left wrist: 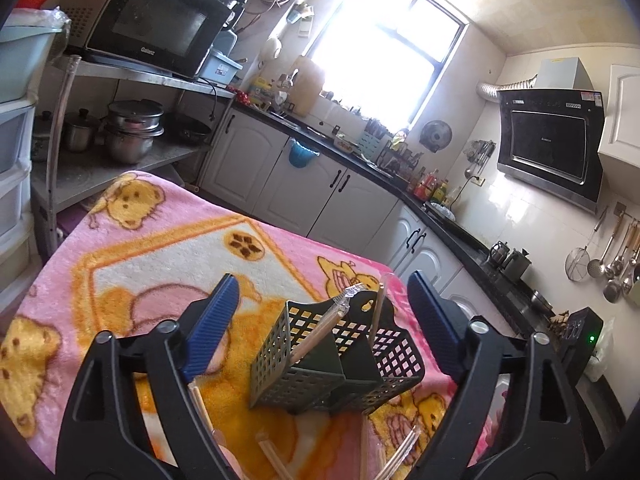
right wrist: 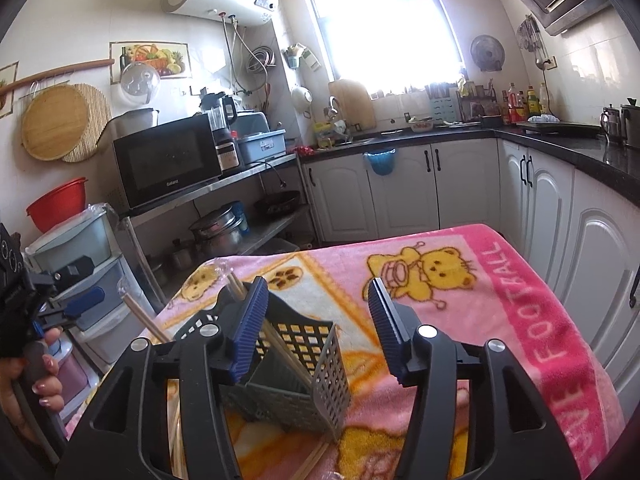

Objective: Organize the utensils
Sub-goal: 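Withdraw both open tools from the caddy back toward the remaining chopsticks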

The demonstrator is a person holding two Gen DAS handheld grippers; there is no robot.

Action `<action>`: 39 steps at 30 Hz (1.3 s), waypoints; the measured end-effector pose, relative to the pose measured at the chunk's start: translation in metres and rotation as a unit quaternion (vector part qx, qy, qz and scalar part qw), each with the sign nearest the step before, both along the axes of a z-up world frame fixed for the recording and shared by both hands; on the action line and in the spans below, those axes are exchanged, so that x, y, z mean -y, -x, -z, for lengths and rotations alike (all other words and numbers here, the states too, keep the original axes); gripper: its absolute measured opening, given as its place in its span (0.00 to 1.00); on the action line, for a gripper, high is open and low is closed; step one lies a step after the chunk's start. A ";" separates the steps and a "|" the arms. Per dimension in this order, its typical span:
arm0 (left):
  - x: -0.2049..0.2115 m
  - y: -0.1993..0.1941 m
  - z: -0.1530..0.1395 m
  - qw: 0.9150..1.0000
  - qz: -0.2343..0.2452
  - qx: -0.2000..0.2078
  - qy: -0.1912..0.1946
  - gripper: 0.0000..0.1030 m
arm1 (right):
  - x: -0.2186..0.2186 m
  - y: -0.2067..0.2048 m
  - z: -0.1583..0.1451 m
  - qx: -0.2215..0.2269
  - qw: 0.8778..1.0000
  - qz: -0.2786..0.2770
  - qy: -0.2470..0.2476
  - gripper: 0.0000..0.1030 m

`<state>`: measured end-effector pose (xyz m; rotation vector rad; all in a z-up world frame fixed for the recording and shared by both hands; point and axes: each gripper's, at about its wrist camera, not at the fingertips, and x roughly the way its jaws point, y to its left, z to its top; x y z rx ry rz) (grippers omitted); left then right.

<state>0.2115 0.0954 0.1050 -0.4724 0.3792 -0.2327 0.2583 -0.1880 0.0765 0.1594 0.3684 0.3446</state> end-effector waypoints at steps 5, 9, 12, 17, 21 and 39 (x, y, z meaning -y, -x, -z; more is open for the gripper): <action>0.000 0.008 0.000 1.000 0.000 0.003 0.001 0.84 | 0.000 0.008 0.000 0.001 1.000 -0.002 0.008 0.54; 0.001 0.015 0.000 1.000 -0.004 0.007 -0.003 0.88 | 0.001 0.014 0.001 0.001 1.000 -0.004 0.013 0.57; 0.002 0.020 0.002 1.000 -0.005 0.007 -0.006 0.89 | 0.002 0.019 0.003 0.001 1.000 -0.006 0.015 0.57; 0.003 0.028 0.006 1.000 -0.007 0.002 -0.009 0.89 | 0.004 0.027 0.005 -0.003 1.000 -0.010 0.021 0.59; 0.004 0.033 0.011 1.000 -0.007 -0.004 -0.010 0.89 | 0.005 0.034 0.009 -0.010 0.999 -0.013 0.028 0.60; 0.024 0.049 0.044 0.998 0.009 -0.046 -0.043 0.90 | -0.006 0.058 0.035 -0.052 0.996 -0.042 0.057 0.65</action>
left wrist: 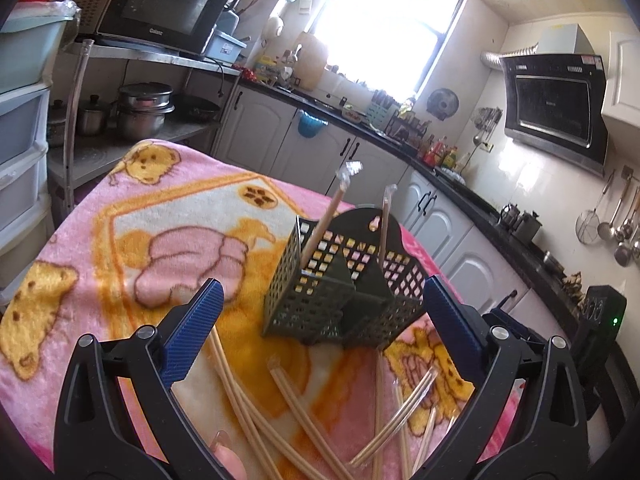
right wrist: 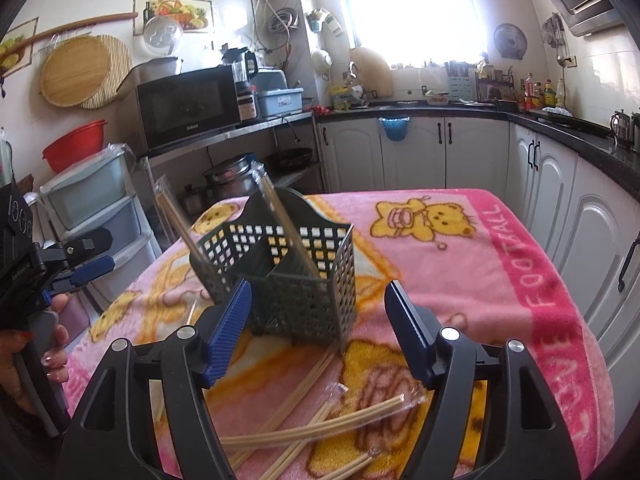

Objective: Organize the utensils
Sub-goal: 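Withdraw both open tools from the caddy back toward the remaining chopsticks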

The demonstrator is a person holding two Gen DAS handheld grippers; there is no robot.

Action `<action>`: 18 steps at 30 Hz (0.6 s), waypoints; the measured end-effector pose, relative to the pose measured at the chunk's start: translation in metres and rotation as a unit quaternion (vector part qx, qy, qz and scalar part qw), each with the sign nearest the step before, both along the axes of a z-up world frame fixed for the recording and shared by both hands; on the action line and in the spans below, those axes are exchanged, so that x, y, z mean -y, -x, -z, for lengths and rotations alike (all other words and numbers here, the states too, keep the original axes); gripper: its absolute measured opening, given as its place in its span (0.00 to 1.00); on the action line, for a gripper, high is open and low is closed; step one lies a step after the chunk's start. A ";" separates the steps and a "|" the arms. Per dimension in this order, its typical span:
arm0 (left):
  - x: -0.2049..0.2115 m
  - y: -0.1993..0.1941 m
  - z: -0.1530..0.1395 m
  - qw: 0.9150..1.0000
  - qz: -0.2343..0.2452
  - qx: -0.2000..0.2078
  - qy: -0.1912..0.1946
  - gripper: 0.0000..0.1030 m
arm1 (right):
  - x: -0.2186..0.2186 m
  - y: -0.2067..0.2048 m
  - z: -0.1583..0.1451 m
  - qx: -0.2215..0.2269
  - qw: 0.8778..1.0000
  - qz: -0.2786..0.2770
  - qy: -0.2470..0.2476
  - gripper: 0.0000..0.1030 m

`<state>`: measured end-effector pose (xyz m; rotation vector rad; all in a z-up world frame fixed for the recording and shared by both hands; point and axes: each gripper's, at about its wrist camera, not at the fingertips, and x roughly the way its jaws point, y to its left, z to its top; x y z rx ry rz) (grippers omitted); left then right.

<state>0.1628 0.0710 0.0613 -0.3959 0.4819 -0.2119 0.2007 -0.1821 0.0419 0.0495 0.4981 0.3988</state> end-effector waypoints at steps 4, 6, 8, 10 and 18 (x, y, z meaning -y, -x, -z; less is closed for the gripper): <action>0.004 0.002 0.010 1.000 0.006 -0.013 -0.011 0.90 | -0.001 0.003 0.007 -0.011 1.000 -0.005 0.004 0.67; 0.005 0.002 0.015 1.000 0.007 -0.020 -0.014 0.90 | -0.001 0.004 0.010 -0.016 1.000 -0.006 0.006 0.67; 0.006 0.002 0.020 0.999 0.009 -0.028 -0.017 0.90 | -0.001 0.005 0.014 -0.023 1.000 -0.007 0.006 0.68; 0.007 0.001 0.026 0.999 0.009 -0.037 -0.020 0.90 | -0.001 0.005 0.017 -0.029 1.000 -0.008 0.007 0.68; 0.011 -0.003 0.048 0.997 0.017 -0.070 -0.034 0.90 | -0.001 0.010 0.032 -0.052 0.999 -0.010 0.013 0.71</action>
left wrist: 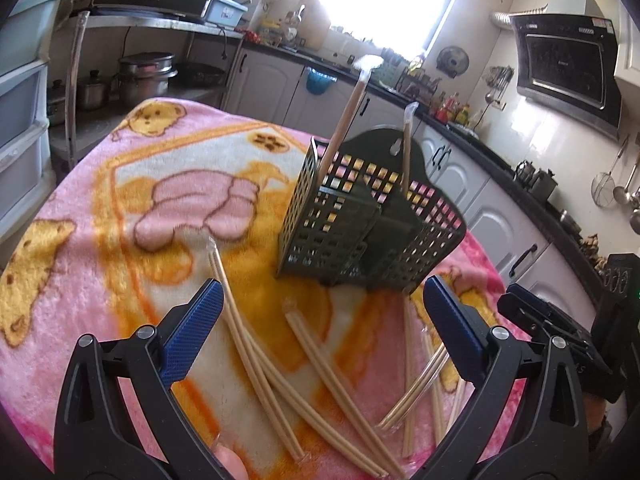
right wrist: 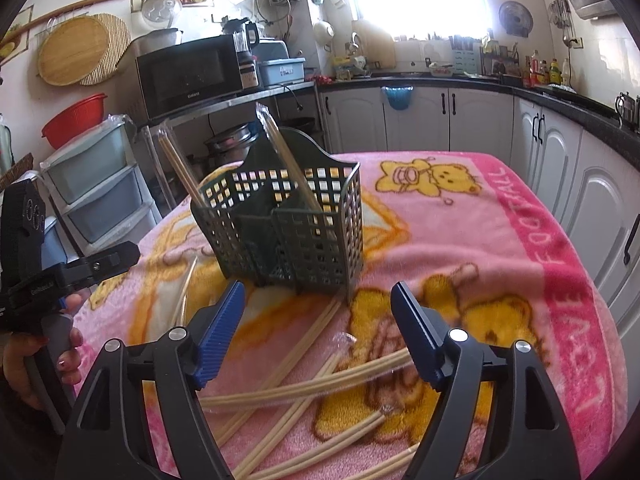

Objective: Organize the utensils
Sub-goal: 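Withdraw both open tools from the caddy back toward the remaining chopsticks, then close the left tool on a chopstick bundle while the right tool grasps wrapped chopsticks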

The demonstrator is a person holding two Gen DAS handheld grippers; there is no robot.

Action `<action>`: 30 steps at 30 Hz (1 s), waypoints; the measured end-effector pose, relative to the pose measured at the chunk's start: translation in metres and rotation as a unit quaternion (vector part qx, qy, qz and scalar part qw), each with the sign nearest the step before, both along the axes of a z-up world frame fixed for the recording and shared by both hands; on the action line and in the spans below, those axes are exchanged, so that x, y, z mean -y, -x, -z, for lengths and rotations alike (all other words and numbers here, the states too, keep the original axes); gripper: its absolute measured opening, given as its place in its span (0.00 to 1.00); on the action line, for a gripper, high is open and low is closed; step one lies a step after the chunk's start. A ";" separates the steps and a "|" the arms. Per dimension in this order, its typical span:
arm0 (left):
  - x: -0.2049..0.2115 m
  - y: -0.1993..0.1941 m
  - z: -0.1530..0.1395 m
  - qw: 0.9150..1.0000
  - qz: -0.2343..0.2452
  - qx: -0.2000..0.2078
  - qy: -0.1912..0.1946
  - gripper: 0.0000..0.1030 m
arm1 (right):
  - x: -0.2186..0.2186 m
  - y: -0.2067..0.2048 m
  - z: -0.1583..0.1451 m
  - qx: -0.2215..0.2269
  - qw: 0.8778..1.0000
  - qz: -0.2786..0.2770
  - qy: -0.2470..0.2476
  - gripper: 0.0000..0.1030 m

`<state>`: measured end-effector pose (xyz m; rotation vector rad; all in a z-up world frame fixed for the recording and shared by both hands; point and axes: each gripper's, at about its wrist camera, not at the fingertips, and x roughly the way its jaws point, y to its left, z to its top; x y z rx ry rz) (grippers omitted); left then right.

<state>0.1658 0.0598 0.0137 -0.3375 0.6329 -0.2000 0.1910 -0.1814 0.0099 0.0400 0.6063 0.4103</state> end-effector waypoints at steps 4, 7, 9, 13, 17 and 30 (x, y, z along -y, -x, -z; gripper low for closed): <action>0.003 -0.003 0.009 1.000 0.004 -0.016 -0.010 0.90 | 0.002 0.001 0.006 -0.011 1.000 0.000 0.004 0.71; 0.003 -0.006 0.016 0.999 0.004 -0.031 -0.013 0.90 | 0.004 0.002 0.011 -0.019 1.000 0.002 0.007 0.71; 0.003 -0.009 0.021 0.999 0.003 -0.040 -0.013 0.90 | 0.006 0.002 0.016 -0.027 1.000 0.005 0.010 0.71; 0.002 -0.016 0.031 0.998 0.001 -0.059 -0.016 0.90 | 0.010 0.000 0.027 -0.044 0.999 0.013 0.013 0.71; -0.003 -0.024 0.040 0.997 -0.001 -0.079 -0.018 0.90 | 0.019 -0.005 0.035 -0.063 0.998 0.029 0.009 0.71; -0.037 -0.059 0.052 0.993 -0.032 -0.117 -0.006 0.80 | 0.043 -0.042 0.061 -0.137 0.988 0.075 -0.015 0.69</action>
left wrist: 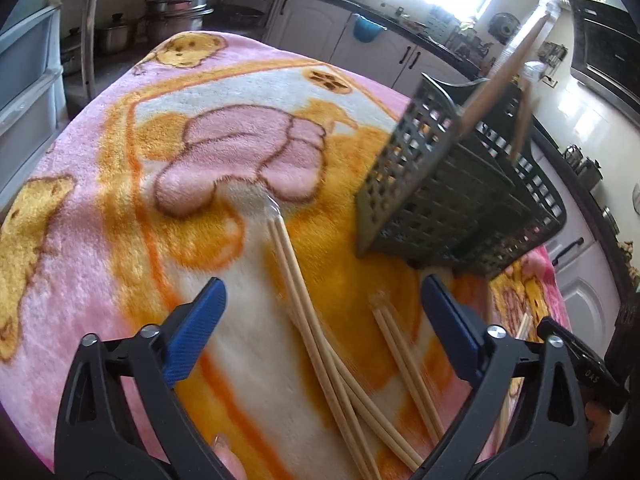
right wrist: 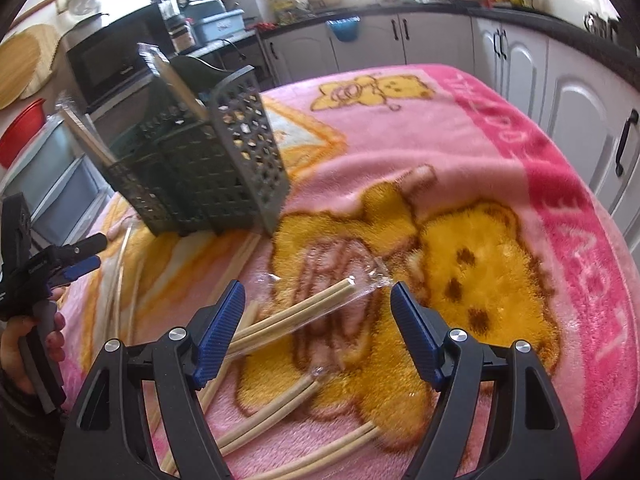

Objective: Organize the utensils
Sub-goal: 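Close the left tool on a chopstick bundle while the right tool grasps wrapped chopsticks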

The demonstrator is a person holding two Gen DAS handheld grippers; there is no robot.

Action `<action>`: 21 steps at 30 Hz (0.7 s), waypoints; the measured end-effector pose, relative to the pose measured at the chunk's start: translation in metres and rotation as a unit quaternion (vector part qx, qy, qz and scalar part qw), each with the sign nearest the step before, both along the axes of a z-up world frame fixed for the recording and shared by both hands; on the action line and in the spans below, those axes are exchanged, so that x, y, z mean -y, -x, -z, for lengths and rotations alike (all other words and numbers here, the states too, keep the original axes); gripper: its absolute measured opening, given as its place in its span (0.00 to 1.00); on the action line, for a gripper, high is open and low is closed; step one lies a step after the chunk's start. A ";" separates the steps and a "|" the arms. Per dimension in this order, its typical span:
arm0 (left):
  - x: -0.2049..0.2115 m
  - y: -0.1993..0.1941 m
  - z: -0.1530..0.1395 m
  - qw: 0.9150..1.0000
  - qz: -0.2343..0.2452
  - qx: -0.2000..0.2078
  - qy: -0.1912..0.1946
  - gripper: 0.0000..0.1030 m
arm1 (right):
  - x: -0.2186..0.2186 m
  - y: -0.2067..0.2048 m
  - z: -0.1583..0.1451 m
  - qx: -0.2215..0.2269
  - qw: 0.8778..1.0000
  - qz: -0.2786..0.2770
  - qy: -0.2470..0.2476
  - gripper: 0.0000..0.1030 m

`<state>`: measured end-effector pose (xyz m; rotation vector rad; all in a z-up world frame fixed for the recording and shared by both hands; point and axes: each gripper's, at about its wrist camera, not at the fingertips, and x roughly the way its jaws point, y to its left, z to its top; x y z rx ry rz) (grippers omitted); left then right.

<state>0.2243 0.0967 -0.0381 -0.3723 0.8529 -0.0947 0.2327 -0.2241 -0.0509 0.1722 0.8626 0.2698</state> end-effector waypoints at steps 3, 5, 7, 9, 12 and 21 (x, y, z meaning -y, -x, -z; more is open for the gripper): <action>-0.004 -0.008 0.002 1.000 -0.005 -0.005 0.004 0.69 | 0.003 -0.008 0.005 -0.017 1.000 0.005 -0.007 0.62; -0.007 -0.013 0.004 1.000 -0.009 -0.009 0.007 0.63 | 0.004 -0.013 0.009 -0.027 0.999 0.009 -0.013 0.58; -0.009 -0.019 0.006 1.000 -0.011 -0.013 0.013 0.61 | 0.007 -0.016 0.013 -0.038 0.999 0.012 -0.025 0.54; -0.011 -0.024 0.009 1.000 -0.014 -0.017 0.021 0.56 | 0.009 -0.018 0.014 -0.042 0.998 0.015 -0.032 0.51; -0.016 -0.033 0.014 0.999 -0.021 -0.023 0.034 0.52 | 0.012 -0.022 0.016 -0.048 0.998 0.019 -0.045 0.50; -0.027 -0.053 0.022 0.997 -0.041 -0.036 0.051 0.31 | 0.019 -0.033 0.019 -0.057 0.995 0.028 -0.071 0.44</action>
